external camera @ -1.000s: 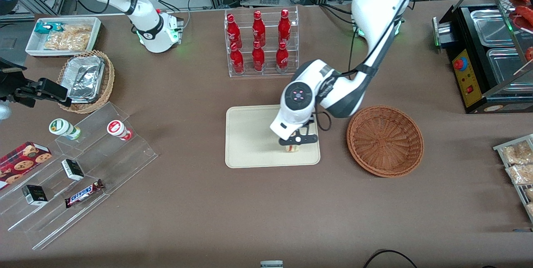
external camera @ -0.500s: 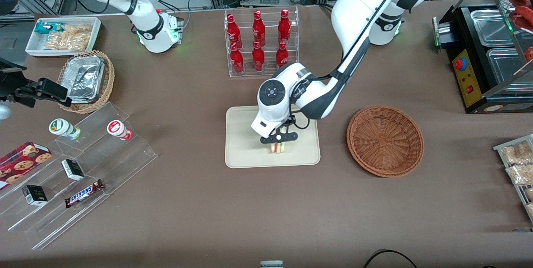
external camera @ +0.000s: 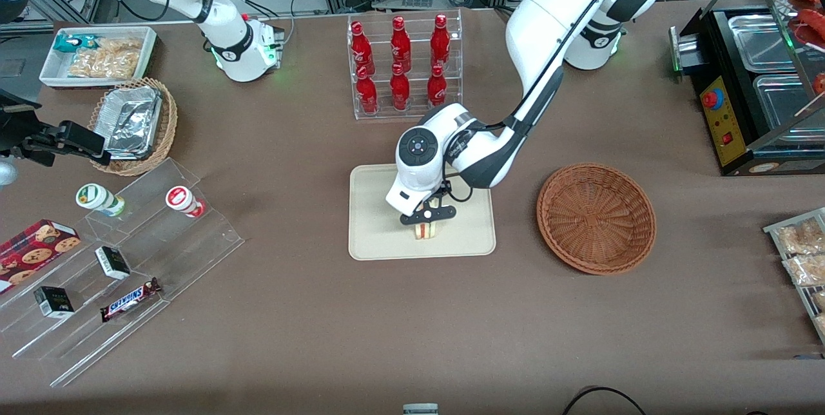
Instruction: Place sandwich from basket to tray
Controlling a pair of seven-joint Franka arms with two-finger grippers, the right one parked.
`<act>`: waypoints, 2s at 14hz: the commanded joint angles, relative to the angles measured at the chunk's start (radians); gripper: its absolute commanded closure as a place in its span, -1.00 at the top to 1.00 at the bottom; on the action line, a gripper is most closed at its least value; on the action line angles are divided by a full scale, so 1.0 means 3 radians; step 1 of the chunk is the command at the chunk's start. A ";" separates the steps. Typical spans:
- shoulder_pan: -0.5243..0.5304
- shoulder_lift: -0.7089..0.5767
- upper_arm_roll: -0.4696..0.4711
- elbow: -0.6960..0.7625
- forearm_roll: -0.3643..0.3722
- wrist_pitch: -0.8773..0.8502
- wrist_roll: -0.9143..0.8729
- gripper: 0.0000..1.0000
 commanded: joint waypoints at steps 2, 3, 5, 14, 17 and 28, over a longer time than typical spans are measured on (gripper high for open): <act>-0.0014 -0.0172 0.0033 0.0070 0.0072 -0.0062 -0.0068 1.00; -0.0004 -0.0259 0.0038 0.0080 0.0067 -0.0178 -0.0073 1.00; -0.0014 -0.0382 0.0150 0.0075 0.0052 -0.0297 -0.0058 1.00; 0.0006 -0.1128 0.0803 -0.0496 -0.0366 -0.0696 0.0727 1.00; 0.0001 -0.1486 0.1202 -0.0865 -0.0694 -0.0803 0.1489 1.00; 0.0006 -0.2401 0.2149 -0.0861 -0.0751 -0.1979 0.3071 1.00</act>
